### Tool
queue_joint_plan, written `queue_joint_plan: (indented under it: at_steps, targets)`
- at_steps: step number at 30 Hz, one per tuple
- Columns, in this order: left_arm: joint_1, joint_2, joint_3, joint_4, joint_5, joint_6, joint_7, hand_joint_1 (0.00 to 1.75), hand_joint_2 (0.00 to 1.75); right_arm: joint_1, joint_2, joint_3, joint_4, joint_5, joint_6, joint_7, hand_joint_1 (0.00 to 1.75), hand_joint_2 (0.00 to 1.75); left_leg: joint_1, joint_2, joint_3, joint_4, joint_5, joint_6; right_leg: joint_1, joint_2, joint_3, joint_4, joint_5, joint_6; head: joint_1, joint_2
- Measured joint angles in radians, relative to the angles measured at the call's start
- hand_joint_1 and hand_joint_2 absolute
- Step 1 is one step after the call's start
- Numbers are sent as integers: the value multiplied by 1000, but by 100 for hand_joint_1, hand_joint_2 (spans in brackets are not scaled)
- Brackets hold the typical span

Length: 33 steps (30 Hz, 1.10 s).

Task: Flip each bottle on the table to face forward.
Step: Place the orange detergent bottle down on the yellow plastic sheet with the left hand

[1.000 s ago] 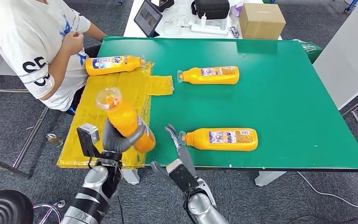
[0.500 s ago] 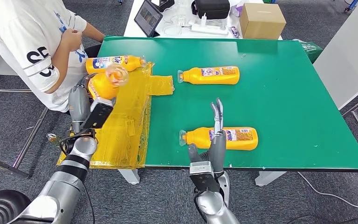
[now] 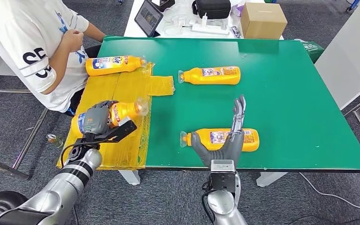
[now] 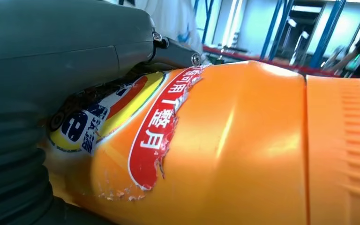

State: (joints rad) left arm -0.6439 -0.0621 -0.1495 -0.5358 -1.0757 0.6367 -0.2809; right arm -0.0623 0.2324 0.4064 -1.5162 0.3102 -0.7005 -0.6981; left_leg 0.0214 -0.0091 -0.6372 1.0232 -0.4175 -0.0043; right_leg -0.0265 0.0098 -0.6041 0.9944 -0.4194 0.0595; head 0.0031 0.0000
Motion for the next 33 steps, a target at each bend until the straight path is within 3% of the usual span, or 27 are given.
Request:
queue_joint_plan:
  at_steps: [8, 16, 17, 20, 21, 22, 26, 33]
  targets:
    - [9, 27, -46, 83, -178, 6, 60, 175, 175, 26, 16, -48, -28, 148, 0, 0, 0, 175, 0, 0, 0, 0, 0, 0, 0, 0, 0, 0, 0, 0, 0, 0]
    - [16, 30, -58, 107, -131, -48, -11, 172, 175, 25, 17, -50, 0, 49, 16, 0, 0, 175, 0, -1, -1, 0, 0, 0, 0, -1, 1, 0, 0, 0, 0, 0]
    - [17, 30, -57, 107, -124, -51, -18, 140, 175, 24, 17, -49, 4, 44, 18, 0, 0, 175, 0, -1, -1, 0, 0, 0, 0, -1, 1, 0, 0, 0, 0, 0]
    - [18, 29, -52, 108, -107, -76, -38, 11, 175, 21, 17, -47, 20, 28, 35, 0, 0, 175, 0, -1, 0, 0, 0, 0, 0, -1, 1, 0, 0, 0, 0, 0]
    - [17, 29, -48, 108, -91, -99, -53, 0, 175, 20, 17, -47, 26, 20, 49, 0, 0, 175, 0, -1, 0, 0, 0, 0, 0, -1, 1, 0, 0, 0, 0, 0]
    - [15, 28, -41, 108, -66, -131, -73, 0, 175, 18, 17, -47, 33, 9, 69, 2, 0, 175, 0, -1, 0, 0, 0, 0, 0, -1, 2, 0, 0, 0, 0, 0]
    - [10, 15, 11, 102, 75, -316, -170, 0, 0, 8, 17, -48, 66, -48, 170, 13, 0, 175, 0, -3, 3, 0, 0, 0, 0, -2, 5, 0, -1, 0, 0, 0]
    - [2, 2, 63, 86, 187, -490, -206, 0, 0, -7, 17, -55, 111, -87, 243, 18, 0, 175, 0, -4, 7, 0, 0, 0, 0, -3, 10, 0, -1, 0, 0, 0]
